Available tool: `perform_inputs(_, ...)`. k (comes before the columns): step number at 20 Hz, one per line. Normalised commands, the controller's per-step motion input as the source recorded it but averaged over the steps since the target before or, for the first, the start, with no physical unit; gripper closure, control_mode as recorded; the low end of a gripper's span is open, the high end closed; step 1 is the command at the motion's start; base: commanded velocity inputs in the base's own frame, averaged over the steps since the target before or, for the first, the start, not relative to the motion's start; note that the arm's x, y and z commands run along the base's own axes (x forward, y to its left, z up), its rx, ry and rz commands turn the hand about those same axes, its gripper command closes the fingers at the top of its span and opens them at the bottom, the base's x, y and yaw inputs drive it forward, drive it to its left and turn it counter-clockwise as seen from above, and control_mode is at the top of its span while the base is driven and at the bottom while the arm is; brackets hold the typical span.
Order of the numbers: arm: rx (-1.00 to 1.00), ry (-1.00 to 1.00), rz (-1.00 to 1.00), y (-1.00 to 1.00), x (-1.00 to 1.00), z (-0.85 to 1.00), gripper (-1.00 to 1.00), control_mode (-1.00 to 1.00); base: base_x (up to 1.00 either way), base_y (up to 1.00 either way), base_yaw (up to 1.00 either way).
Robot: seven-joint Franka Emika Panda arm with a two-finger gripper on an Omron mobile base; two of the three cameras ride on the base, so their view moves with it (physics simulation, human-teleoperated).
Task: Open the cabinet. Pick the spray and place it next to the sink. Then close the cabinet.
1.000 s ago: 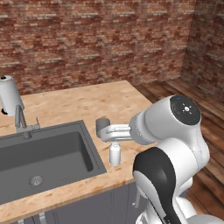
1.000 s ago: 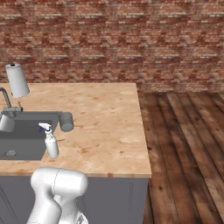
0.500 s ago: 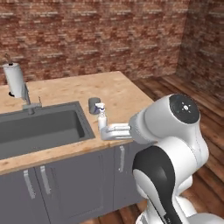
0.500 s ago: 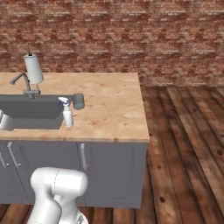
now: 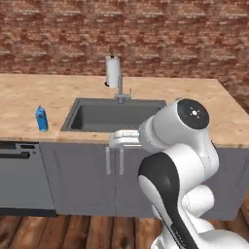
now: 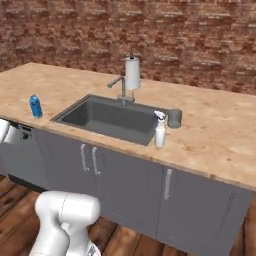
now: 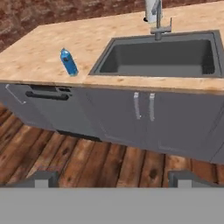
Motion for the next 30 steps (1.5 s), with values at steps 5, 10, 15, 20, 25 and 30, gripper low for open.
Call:
perform_inputs(5, 0.0, 0.0, 0.0, 0.0, 0.0, 0.0, -1.0, 1.0, 0.0, 0.24, 1.0)
perform_inputs(10, 0.0, 0.0, 0.0, 0.0, 0.0, 0.0, -1.0, 1.0, 0.04, 0.31, 1.0)
perform_inputs(15, 0.0, 0.0, 0.0, 0.0, 0.0, 0.0, -1.0, 1.0, 0.34, 0.12, 1.0)
perform_inputs(20, 0.0, 0.0, 0.0, 0.0, 0.0, 0.0, -1.0, 1.0, 0.84, 0.01, 0.99)
perform_inputs(25, 0.0, 0.0, 0.0, 0.0, 0.0, 0.0, -1.0, 1.0, 1.0, -0.49, 0.52)
perform_inputs(30, 0.0, 0.0, 0.0, 0.0, 0.0, 0.0, -1.0, 1.0, 1.0, -0.72, 0.27)
